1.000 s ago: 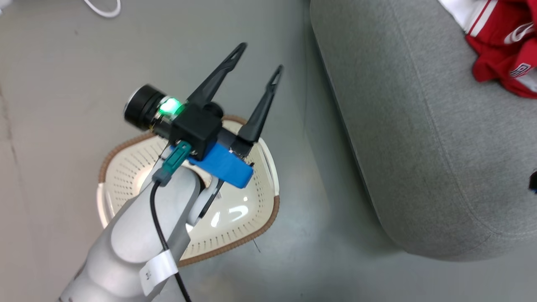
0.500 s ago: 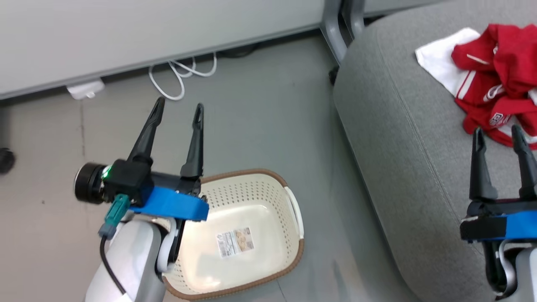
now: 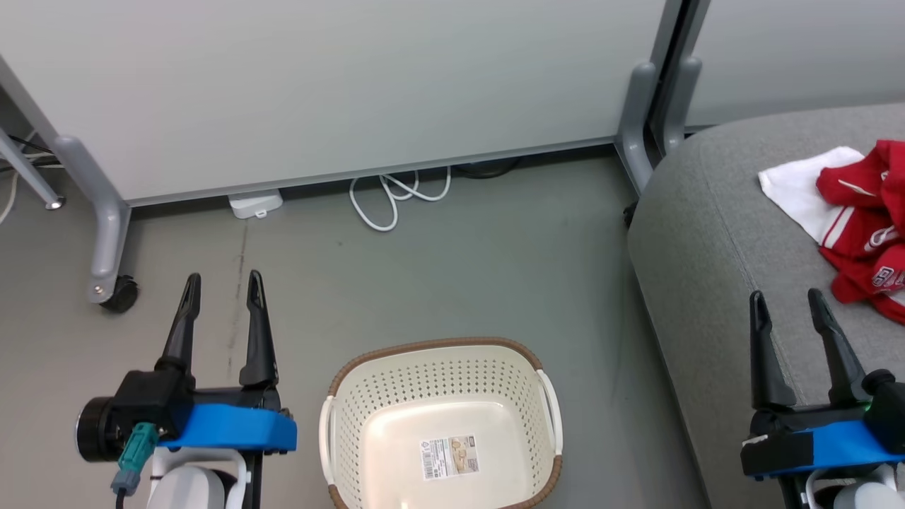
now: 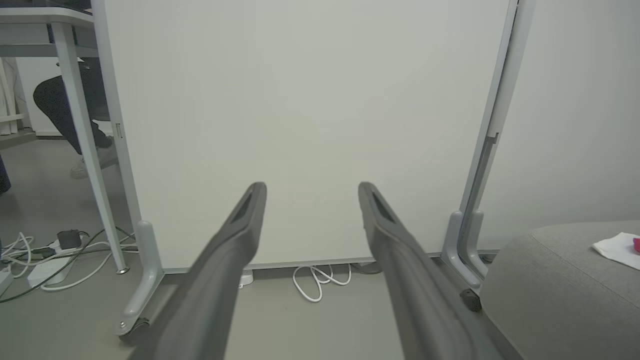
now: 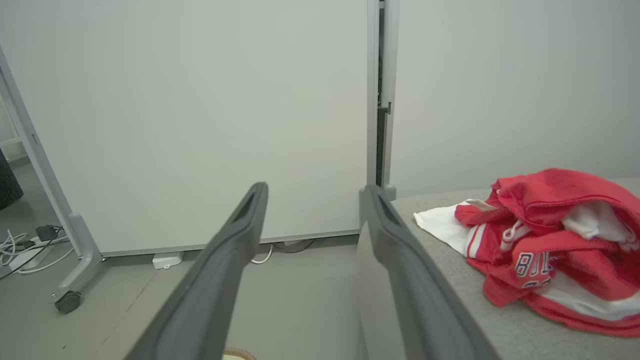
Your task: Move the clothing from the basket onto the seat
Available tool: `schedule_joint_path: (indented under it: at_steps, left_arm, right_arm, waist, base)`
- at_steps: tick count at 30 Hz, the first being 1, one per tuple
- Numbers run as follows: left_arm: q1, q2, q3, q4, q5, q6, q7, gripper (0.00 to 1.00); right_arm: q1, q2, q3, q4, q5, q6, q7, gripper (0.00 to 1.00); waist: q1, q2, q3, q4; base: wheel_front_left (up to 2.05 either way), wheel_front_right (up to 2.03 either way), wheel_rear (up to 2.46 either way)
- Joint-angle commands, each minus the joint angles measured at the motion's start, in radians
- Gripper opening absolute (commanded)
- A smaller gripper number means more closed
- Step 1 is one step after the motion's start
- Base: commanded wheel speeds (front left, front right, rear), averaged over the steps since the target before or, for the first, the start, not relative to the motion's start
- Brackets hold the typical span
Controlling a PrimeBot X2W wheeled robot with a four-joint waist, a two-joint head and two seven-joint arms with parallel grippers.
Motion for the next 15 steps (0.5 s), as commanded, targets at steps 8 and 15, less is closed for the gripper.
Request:
schedule_joint_path:
  at_steps: [8,15]
  left_arm:
    - [0.073,-0.025,0.054,0.015,0.036,-0.043,-0.003,1.0]
    - [0.102,-0.031,0.064,0.026,0.047,-0.061,-0.003,1.0]
  right_arm:
    - [0.044,0.026,0.032,0.049,-0.005,0.0,-0.004,1.0]
    - [0.05,0.036,0.067,0.091,-0.007,0.0,-0.004,1.0]
  waist:
    - [0.0003,-0.0001,-0.047,0.045]
    - [0.0003,-0.0001,-0.06,0.054]
  base:
    - [0.0,0.0,0.0]
    - [0.0,0.0,0.0]
